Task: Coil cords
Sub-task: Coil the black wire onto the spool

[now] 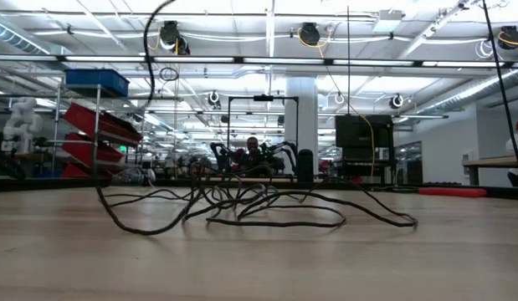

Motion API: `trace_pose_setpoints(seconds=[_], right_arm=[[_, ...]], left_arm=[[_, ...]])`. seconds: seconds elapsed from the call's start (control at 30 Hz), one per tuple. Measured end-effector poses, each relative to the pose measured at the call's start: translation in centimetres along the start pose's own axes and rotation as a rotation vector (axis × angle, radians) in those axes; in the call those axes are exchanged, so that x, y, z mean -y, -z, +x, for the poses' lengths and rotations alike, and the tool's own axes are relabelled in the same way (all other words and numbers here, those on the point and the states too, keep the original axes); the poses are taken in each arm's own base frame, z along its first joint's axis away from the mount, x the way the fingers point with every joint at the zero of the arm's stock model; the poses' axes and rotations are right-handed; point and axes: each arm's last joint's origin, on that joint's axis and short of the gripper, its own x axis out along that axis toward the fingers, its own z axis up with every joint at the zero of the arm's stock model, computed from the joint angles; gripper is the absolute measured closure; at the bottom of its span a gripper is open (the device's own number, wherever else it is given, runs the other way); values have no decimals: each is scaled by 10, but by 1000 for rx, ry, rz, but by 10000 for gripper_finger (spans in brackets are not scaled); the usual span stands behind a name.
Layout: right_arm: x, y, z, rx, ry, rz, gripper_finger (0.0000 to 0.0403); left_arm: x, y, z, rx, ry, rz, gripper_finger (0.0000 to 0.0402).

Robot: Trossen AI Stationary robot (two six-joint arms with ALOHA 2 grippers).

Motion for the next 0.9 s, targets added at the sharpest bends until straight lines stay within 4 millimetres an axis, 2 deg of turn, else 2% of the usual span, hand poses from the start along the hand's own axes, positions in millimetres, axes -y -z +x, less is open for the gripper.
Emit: trace_pose_setpoints(seconds=[0.2, 0.6, 0.73, 0.9], right_arm=[[4, -3, -5, 13, 5, 64, 403], [5, -8, -23, 24, -14, 94, 403], [6, -8, -27, 18, 11, 105, 403], [6, -8, -27, 19, 40, 105, 403]], left_arm=[[0, -4, 0, 35, -7, -24, 265], [8, -15, -6, 137, 31, -97, 262], [24, -7, 3, 94, 59, -128, 262], [43, 6, 24, 52, 10, -33, 262]])
